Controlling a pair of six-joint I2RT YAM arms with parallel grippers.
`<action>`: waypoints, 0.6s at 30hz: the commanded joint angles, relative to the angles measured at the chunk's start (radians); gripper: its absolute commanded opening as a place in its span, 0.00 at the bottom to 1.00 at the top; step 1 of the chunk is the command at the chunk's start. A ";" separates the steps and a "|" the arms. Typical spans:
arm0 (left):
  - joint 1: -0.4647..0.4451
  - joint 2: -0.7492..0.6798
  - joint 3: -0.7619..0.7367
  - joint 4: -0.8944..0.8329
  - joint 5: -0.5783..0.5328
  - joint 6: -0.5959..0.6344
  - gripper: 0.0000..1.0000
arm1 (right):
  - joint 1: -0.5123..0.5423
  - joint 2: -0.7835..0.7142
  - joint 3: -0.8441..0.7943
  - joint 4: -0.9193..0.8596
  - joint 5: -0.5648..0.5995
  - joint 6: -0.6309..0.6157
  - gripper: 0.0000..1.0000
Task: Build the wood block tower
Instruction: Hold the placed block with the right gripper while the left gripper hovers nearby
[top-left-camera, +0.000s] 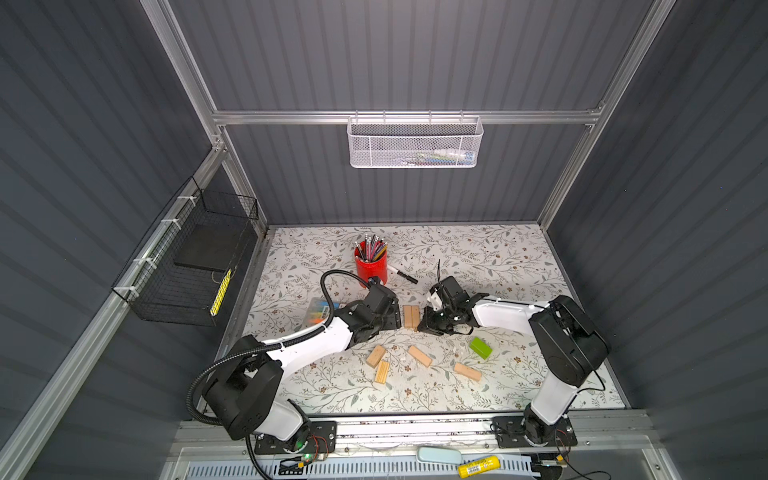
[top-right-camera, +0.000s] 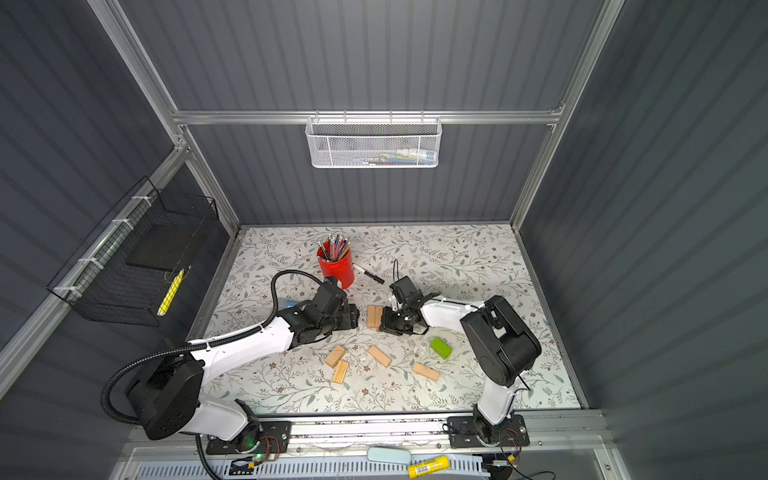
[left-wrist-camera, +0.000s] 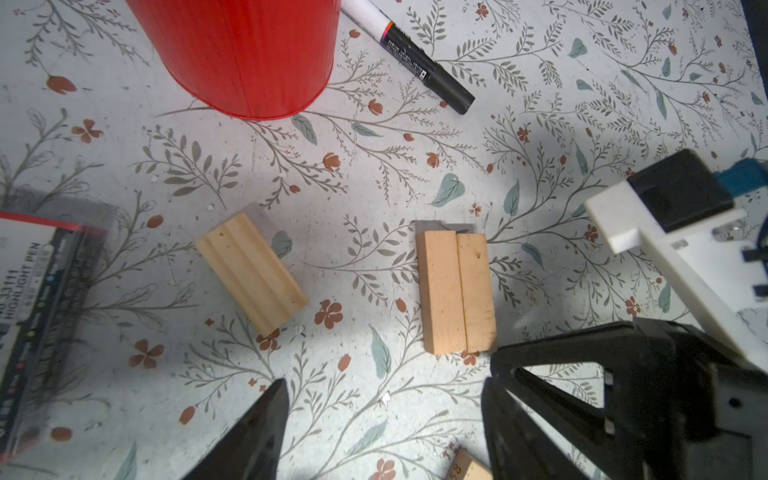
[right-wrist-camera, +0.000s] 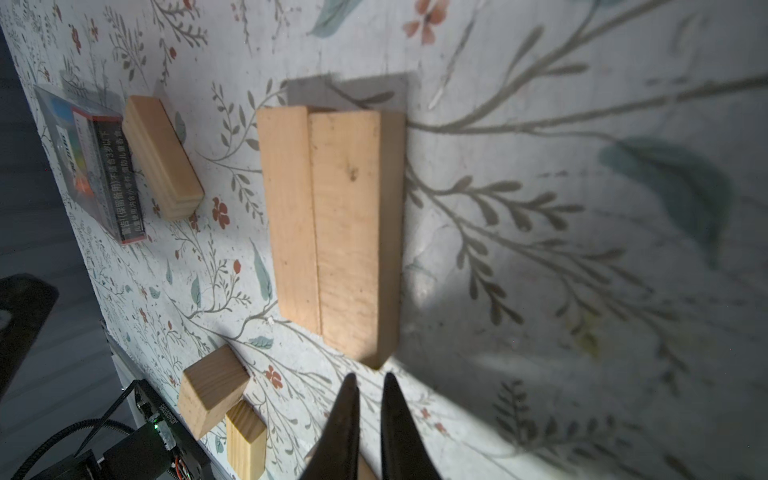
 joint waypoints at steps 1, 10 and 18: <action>0.007 -0.015 0.017 -0.024 0.013 0.019 0.73 | 0.002 0.024 0.003 0.007 0.012 0.004 0.14; 0.006 -0.010 0.023 -0.029 0.011 0.023 0.74 | 0.005 0.025 0.001 0.005 0.002 -0.004 0.14; 0.006 -0.012 0.037 -0.034 0.015 0.022 0.74 | 0.008 -0.057 0.000 -0.044 0.004 -0.029 0.15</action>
